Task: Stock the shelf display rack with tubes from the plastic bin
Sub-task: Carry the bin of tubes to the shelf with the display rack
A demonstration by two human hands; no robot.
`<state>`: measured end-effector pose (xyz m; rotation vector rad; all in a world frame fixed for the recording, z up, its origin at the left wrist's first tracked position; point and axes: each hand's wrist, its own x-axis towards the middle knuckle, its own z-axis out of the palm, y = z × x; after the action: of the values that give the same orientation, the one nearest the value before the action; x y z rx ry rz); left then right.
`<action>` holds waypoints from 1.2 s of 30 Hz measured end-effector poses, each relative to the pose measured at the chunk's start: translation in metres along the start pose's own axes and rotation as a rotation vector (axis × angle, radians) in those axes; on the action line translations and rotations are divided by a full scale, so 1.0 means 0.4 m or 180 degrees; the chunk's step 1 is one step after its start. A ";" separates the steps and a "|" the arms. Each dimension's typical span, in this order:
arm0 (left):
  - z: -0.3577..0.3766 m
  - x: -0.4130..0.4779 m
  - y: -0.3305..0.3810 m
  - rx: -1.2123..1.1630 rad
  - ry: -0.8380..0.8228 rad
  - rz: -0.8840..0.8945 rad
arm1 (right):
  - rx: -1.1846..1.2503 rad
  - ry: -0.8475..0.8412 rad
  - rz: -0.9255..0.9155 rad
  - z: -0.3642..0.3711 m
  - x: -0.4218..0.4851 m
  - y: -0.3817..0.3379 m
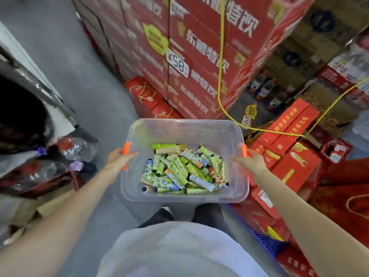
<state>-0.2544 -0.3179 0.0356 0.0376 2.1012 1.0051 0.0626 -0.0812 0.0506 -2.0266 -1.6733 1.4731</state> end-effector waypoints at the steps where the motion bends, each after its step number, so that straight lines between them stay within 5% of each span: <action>1: -0.047 0.006 -0.011 -0.0064 0.0068 -0.0003 | -0.0042 -0.0079 -0.0062 0.047 -0.007 -0.025; 15: -0.449 0.233 -0.041 -0.0730 0.0786 -0.0255 | -0.0902 -0.1918 -0.1140 0.588 0.199 -0.477; 24: -0.582 0.524 0.143 -0.1233 0.0925 -0.0607 | -0.1243 -0.2160 -0.1405 0.861 0.421 -0.928; 36: -0.854 1.063 0.424 -0.0938 0.1078 -0.0455 | -0.1707 -0.1971 -0.1536 1.298 0.640 -1.483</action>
<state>-0.8232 -0.2785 0.0031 -0.4526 2.1911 1.2924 -0.7420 0.1135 0.0055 -1.1972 -2.8019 1.6795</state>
